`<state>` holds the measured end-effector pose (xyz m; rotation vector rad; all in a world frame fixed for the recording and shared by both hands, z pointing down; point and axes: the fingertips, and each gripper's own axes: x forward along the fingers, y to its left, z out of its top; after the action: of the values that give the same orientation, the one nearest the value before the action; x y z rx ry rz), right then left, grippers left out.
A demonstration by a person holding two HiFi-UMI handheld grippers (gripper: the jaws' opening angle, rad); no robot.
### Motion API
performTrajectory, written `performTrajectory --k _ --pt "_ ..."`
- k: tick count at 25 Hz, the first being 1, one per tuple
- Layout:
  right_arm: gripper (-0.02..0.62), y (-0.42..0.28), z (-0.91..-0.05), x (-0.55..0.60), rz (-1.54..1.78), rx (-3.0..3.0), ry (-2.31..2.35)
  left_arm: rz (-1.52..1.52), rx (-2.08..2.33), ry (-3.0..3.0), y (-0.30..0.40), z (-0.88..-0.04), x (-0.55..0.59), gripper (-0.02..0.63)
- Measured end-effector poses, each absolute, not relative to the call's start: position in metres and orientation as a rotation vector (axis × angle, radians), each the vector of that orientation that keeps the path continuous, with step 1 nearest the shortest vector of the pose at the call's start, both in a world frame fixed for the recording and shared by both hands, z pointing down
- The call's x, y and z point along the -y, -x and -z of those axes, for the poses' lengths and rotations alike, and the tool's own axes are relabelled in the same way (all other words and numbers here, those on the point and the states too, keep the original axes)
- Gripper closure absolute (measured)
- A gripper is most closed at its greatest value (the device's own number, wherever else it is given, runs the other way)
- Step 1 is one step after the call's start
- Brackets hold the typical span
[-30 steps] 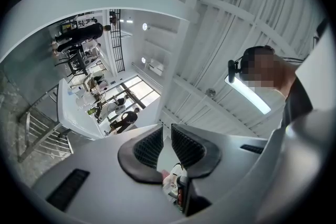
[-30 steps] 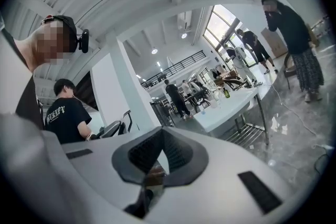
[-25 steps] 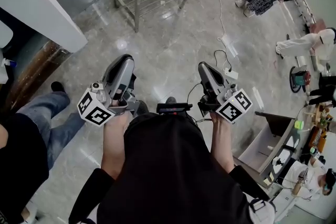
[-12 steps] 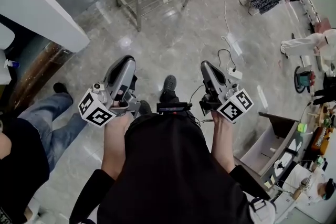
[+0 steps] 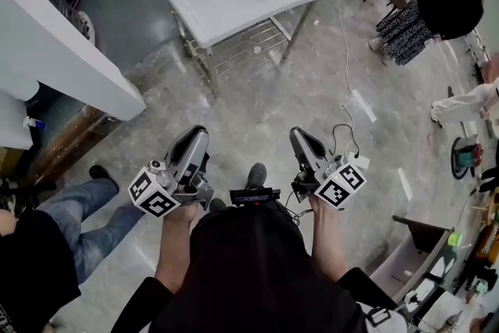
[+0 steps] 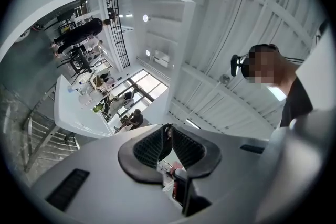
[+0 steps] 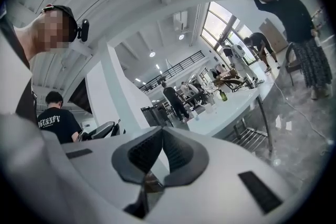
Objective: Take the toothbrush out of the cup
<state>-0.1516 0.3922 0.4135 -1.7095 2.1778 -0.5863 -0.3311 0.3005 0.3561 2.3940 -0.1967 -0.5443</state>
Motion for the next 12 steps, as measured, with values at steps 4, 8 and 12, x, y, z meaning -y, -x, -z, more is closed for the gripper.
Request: performTrajectory --k 4,8,12 --pt "0.589 0.113 -0.416 -0.373 0.595 -2.178 1.693 0.514 0.205 -2.406 0.288 -0.356 -0.284 0.551" --pt "0.589 0.073 -0.419 -0.367 0.603 -2.166 1.687 0.490 0.218 -2.410 0.250 -0.358 -0.276 0.551" --pt "0.589 0.041 -0.422 -0.359 0.608 -2.172 1.676 0.491 0.234 -2.418 0.219 -0.358 -0.266 0.551"
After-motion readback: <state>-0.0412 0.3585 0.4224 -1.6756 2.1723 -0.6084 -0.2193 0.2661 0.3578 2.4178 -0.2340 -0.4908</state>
